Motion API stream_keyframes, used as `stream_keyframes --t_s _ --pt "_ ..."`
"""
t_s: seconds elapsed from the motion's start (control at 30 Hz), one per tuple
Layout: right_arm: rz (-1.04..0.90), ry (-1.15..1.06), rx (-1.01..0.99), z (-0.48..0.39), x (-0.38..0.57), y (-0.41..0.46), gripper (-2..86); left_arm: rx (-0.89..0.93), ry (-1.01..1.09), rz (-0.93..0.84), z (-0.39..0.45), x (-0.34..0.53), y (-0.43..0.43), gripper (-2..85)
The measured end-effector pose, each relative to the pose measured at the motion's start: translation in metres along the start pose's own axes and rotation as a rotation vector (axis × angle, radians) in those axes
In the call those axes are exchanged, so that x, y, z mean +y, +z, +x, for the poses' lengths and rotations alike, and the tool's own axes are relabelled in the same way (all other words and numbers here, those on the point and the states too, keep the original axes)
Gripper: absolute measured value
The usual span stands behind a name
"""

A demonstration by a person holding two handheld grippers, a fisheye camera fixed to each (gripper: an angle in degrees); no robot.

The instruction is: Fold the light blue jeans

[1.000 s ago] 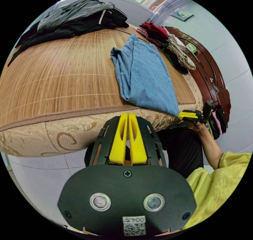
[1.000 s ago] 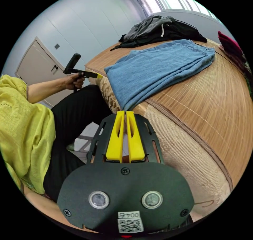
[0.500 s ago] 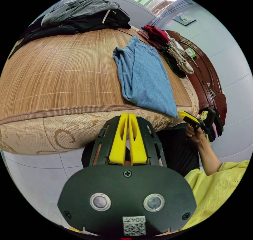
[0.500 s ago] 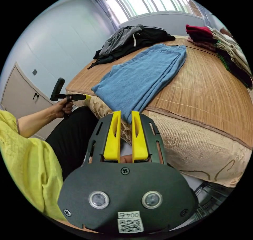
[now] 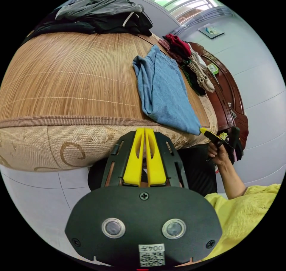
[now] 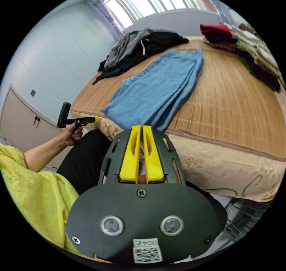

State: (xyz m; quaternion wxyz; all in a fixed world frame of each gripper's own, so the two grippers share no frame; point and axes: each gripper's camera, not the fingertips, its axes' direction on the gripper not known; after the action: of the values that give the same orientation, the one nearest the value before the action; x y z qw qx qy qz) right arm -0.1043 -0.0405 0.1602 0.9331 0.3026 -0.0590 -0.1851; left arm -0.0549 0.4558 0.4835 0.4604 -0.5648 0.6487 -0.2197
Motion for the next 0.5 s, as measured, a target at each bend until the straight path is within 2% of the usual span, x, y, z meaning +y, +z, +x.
stream_keyframes --t_s 0.03,0.13,0.2,0.33,0.5 --pt "0.013 -0.014 0.048 -0.006 -0.001 -0.008 0.7 0.005 -0.005 0.008 -0.002 -0.003 0.0 0.1" --pt "-0.117 0.067 0.148 0.005 0.005 0.007 1.0 0.018 -0.016 0.022 -0.005 -0.011 0.002 0.2" --pt "-0.065 0.105 0.142 0.005 0.006 -0.002 1.6 0.039 0.013 0.03 -0.002 -0.018 0.002 0.3" --pt "-0.106 0.182 0.122 0.011 0.003 0.001 3.8 0.055 0.292 0.061 0.04 -0.038 0.001 1.0" --pt "-0.116 0.226 0.099 0.013 -0.004 -0.006 4.4 -0.085 0.545 0.045 0.077 -0.079 0.022 4.8"
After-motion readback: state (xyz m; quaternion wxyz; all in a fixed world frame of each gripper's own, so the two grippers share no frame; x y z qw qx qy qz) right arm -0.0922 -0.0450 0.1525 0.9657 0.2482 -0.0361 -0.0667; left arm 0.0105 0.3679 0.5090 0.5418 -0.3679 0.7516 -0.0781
